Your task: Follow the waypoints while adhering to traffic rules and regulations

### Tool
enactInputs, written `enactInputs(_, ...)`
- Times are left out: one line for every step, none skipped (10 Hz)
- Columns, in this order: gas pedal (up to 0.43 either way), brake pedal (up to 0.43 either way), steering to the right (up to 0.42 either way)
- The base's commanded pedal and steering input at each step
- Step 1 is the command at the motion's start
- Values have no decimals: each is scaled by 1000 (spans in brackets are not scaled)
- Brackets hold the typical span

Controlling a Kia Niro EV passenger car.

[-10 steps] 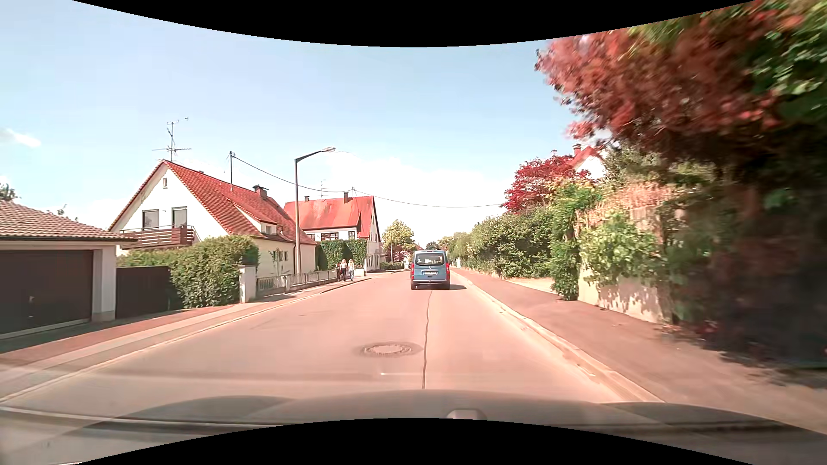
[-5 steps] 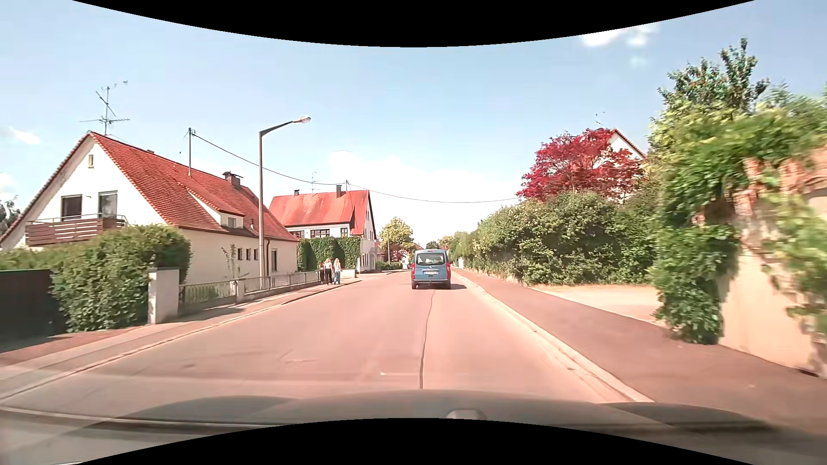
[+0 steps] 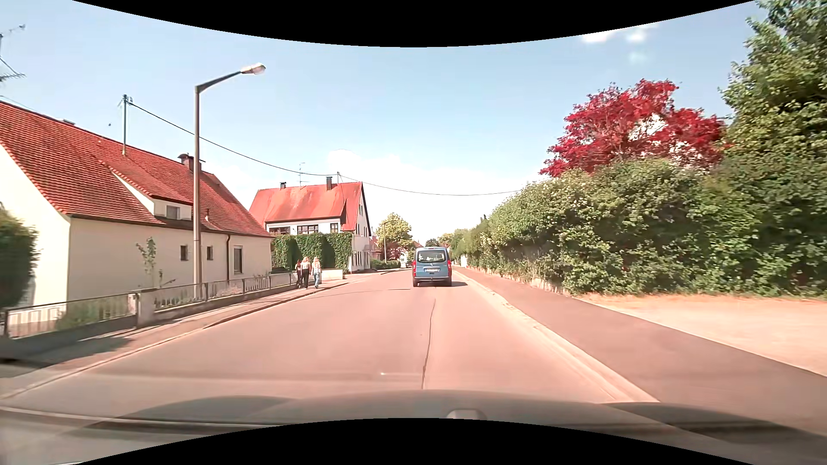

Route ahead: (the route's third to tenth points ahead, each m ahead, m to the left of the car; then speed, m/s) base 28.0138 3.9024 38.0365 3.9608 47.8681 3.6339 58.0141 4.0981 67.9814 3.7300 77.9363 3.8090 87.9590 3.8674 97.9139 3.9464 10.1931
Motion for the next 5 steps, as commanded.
enactInputs(130, 0, 0)
enactInputs(130, 0, -1)
enactInputs(118, 0, -1)
enactInputs(118, 0, -1)
enactInputs(118, 0, 0)
